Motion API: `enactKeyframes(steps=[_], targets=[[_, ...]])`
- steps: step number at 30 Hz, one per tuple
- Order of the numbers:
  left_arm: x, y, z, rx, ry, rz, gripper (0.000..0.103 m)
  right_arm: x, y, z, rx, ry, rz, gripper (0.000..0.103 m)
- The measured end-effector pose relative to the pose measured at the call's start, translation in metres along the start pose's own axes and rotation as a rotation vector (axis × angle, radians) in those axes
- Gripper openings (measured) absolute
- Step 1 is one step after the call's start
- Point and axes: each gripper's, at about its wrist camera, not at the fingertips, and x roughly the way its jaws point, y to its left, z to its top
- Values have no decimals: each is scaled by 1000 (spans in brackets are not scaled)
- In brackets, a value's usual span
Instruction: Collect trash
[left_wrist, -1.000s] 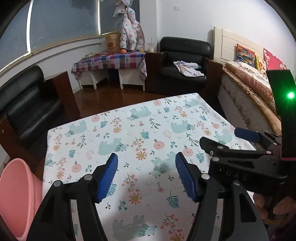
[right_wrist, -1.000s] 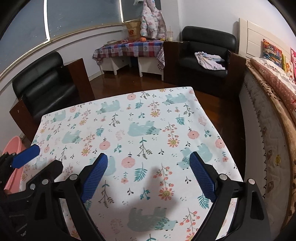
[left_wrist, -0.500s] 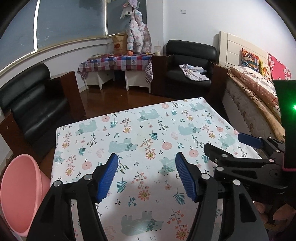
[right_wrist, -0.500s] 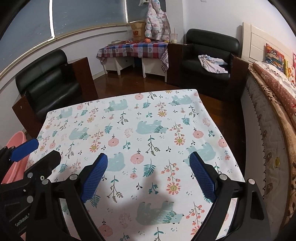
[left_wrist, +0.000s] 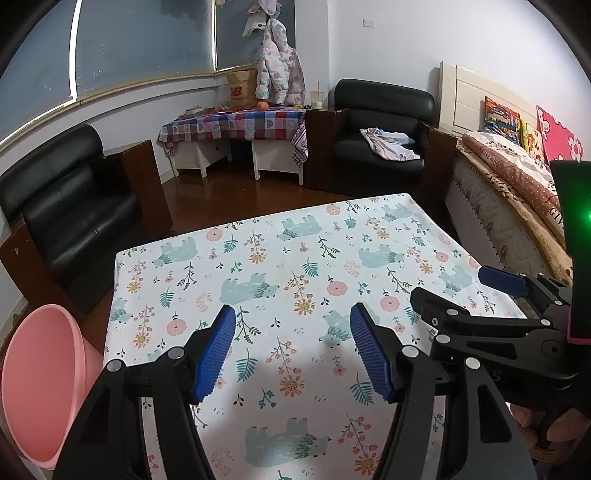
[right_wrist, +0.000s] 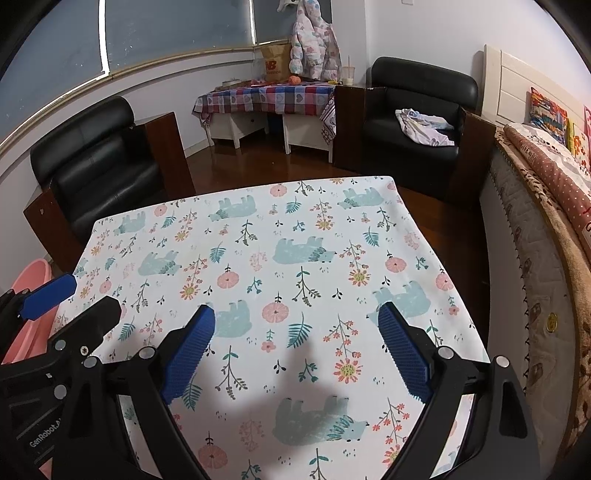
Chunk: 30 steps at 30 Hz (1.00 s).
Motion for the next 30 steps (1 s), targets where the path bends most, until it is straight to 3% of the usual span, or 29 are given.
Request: enactKeyframes(steps=[30], targets=[[8, -11, -1, 17, 11, -9, 63, 8, -9, -3, 28, 12, -40, 91]])
